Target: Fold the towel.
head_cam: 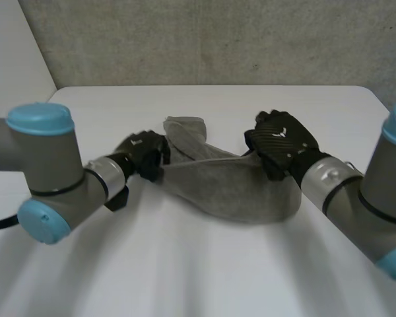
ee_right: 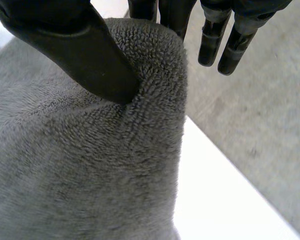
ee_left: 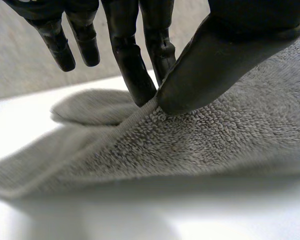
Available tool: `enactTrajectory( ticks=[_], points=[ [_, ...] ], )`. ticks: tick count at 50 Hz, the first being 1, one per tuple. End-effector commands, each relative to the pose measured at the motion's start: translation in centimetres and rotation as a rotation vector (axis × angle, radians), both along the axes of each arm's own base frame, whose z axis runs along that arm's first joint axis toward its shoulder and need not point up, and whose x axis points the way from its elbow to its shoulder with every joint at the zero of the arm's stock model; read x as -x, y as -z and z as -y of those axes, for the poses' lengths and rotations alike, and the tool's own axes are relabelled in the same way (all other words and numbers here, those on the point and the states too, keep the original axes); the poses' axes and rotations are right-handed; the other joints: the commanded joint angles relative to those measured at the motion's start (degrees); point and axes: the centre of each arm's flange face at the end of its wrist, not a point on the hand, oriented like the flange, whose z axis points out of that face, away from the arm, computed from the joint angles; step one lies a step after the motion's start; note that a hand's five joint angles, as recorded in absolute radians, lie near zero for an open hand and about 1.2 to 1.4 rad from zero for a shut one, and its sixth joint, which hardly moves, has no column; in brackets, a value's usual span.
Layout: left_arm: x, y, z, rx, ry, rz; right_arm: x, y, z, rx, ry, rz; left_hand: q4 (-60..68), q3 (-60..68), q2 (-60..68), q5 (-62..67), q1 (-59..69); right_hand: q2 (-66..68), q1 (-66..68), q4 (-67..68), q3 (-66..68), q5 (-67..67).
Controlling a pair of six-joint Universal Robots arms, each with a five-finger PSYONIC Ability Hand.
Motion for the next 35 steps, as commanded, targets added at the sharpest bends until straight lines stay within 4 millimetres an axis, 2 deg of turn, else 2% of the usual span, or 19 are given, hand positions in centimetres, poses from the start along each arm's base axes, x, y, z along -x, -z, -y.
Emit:
enactTrajectory(
  ticks=[1,4,5,6,7,8,9,11,15,20,22,23,24,25,27,28,30,33,35],
  points=[
    [0.2,-4.6,4.0,0.316,-0.006,0.028,-2.9,-5.8,5.3,0.375,-0.033,-0.012,-3.2,-2.6,5.7,3.9,4.7,5.7,4.3,-3.1,-1.9,3.9],
    [0.3,-8.2,5.4,0.508,-0.024,0.011,-3.2,-8.6,6.0,0.484,-0.013,0.039,-3.2,-2.6,5.7,3.9,4.7,5.7,4.3,-3.1,-1.9,3.9],
    [0.3,-11.1,5.4,0.624,-0.036,-0.019,-3.2,-11.7,6.2,0.597,0.011,0.101,-3.2,-2.6,5.7,3.9,4.7,5.7,4.3,-3.1,-1.9,3.9],
    [0.3,-11.1,5.4,0.625,-0.036,-0.020,-2.8,-15.0,5.7,0.700,0.033,0.178,-3.2,-2.6,5.7,3.9,4.7,5.7,4.3,-3.1,-1.9,3.9],
    [0.2,-14.8,4.8,0.758,-0.046,-0.067,-2.8,-15.0,5.7,0.701,0.033,0.179,-3.2,-2.6,5.7,3.9,4.7,5.7,4.3,-3.1,-1.9,3.9],
    [-0.2,-18.7,3.8,0.890,-0.061,-0.119,-2.4,-17.8,4.8,0.779,0.040,0.268,-3.2,-2.6,5.7,3.9,4.7,5.7,4.3,-3.1,-1.9,3.9],
    [-0.2,-18.7,3.8,0.891,-0.061,-0.120,-1.9,-19.8,4.1,0.822,0.041,0.352,-3.2,-2.6,5.7,3.9,4.7,5.7,4.3,-3.1,-1.9,3.9],
    [-1.3,-24.4,1.6,1.095,-0.087,-0.201,-1.4,-20.5,3.8,0.823,0.033,0.404,-3.2,-2.6,5.7,3.9,4.7,5.7,4.3,-3.1,-1.9,3.9],
    [-1.8,-25.4,0.5,1.130,-0.090,-0.217,-0.9,-19.5,3.4,0.749,0.015,0.418,-3.2,-2.6,5.7,3.9,4.7,5.7,4.3,-3.1,-1.9,3.9],
    [-1.6,-20.6,0.3,0.969,-0.035,-0.150,0.3,-12.5,3.6,0.500,-0.007,0.267,-3.2,-2.6,5.7,3.9,4.7,5.7,4.3,-3.1,-1.9,3.9],
    [-1.5,-15.2,-0.3,0.785,0.024,-0.073,0.7,-10.4,3.5,0.434,-0.017,0.229,-3.2,-2.6,5.7,3.9,4.7,5.7,4.3,-3.1,-1.9,3.9],
    [-1.5,-15.1,-0.3,0.784,0.025,-0.073,0.7,-10.4,3.5,0.434,-0.017,0.229,-3.2,-2.6,5.7,3.9,4.7,5.7,4.3,-3.1,-1.9,3.9],
    [-1.5,-12.2,-0.9,0.683,0.054,-0.039,1.3,-8.3,3.5,0.368,-0.017,0.193,-3.2,-2.6,5.7,3.9,4.7,5.7,4.3,-3.1,-1.9,3.9],
    [-1.5,-12.2,-0.9,0.682,0.054,-0.039,1.9,-6.3,3.3,0.314,-0.012,0.165,-3.2,-2.6,5.7,3.9,4.7,5.7,4.3,-3.1,-1.9,3.9],
    [-1.9,-6.3,-2.3,0.489,0.103,0.021,2.3,-4.5,2.9,0.270,-0.008,0.137,-3.2,-2.6,5.7,3.9,4.7,5.7,4.3,-3.1,-1.9,3.9],
    [-1.9,-6.2,-2.3,0.489,0.103,0.021,2.7,-3.1,2.4,0.237,-0.002,0.108,-3.2,-2.6,5.7,3.9,4.7,5.7,4.3,-3.1,-1.9,3.9],
    [-2.0,-1.8,-3.5,0.350,0.138,0.055,2.9,-2.0,2.0,0.203,0.002,0.081,-3.2,-2.6,5.7,3.9,4.7,5.7,4.3,-3.1,-1.9,3.9],
    [-2.1,-0.3,-3.7,0.308,0.146,0.065,3.4,-0.2,1.1,0.139,0.009,0.051,-3.2,-2.6,5.7,3.9,4.7,5.7,4.3,-3.1,-1.9,3.9],
    [-2.3,1.5,-3.4,0.257,0.139,0.081,3.5,0.3,0.4,0.106,0.005,0.041,-3.2,-2.6,-47.5,-49.2,-48.5,5.7,4.3,-3.1,-1.9,3.9]
  ],
)
